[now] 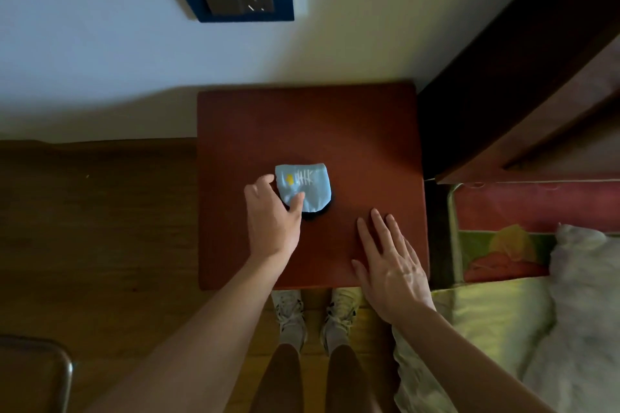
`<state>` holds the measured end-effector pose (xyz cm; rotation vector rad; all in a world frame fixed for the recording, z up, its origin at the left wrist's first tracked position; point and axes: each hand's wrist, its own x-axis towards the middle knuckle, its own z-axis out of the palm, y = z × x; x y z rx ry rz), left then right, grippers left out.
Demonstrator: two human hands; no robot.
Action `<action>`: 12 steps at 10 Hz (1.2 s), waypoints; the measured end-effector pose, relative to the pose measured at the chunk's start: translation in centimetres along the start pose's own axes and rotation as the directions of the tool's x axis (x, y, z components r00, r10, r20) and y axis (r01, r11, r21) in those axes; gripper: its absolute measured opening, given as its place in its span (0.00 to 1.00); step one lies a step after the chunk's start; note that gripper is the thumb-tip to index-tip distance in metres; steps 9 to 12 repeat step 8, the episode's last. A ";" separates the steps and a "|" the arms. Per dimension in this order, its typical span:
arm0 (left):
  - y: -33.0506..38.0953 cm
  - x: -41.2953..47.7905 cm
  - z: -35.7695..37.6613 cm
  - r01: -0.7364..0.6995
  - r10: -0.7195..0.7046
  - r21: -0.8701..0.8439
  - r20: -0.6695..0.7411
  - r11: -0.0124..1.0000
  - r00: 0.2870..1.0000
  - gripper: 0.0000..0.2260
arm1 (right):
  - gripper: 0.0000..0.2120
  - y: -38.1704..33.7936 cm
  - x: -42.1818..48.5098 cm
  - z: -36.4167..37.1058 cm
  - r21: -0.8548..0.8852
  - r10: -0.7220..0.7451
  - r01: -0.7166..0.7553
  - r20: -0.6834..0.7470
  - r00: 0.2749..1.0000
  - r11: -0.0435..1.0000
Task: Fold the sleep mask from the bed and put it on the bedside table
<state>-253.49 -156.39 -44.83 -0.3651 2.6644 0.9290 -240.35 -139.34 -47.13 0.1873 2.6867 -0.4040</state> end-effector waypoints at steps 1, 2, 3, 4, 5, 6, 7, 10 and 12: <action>-1.3 -2.3 -1.3 -0.438 0.420 0.348 0.130 0.829 0.898 0.25 | 0.32 -0.1 -0.2 0.0 -0.006 -0.004 0.004 0.018 1.000 1.000; -2.9 -3.6 -1.4 -0.622 0.456 0.443 0.429 0.646 0.780 0.29 | 0.31 -0.1 -0.4 0.3 -0.019 -0.004 0.005 0.023 1.000 1.000; -3.5 -3.4 -0.9 -0.631 0.392 0.462 0.513 0.623 0.763 0.31 | 0.32 0.0 -0.5 0.7 -0.025 0.004 -0.003 0.008 1.000 1.000; -2.9 -2.6 -0.1 -0.635 0.393 0.449 0.522 0.628 0.757 0.32 | 0.33 0.1 -0.6 1.3 -0.035 0.001 -0.001 -0.005 1.000 0.999; -2.3 -1.8 0.4 -0.639 0.395 0.454 0.523 0.621 0.756 0.32 | 0.34 0.1 -0.6 1.6 -0.038 0.006 -0.006 0.004 1.000 0.999; -2.0 -1.7 0.5 -0.639 0.388 0.483 0.524 0.598 0.759 0.33 | 0.35 0.1 -0.5 1.3 -0.032 0.008 -0.006 0.060 0.998 0.999; -0.9 -1.8 -0.7 -0.635 0.373 0.483 0.533 0.603 0.759 0.33 | 0.37 0.1 -0.1 -0.4 -0.008 0.018 -0.017 0.176 0.984 1.000; 0.8 -2.8 -3.4 -0.644 0.415 0.496 0.500 0.582 0.760 0.32 | 0.37 -0.5 0.2 -3.7 0.004 0.007 -0.008 0.236 0.972 1.000; 0.8 -2.8 -3.4 -0.644 0.415 0.496 0.500 0.582 0.760 0.32 | 0.37 -0.5 0.2 -3.7 0.004 0.007 -0.008 0.236 0.972 1.000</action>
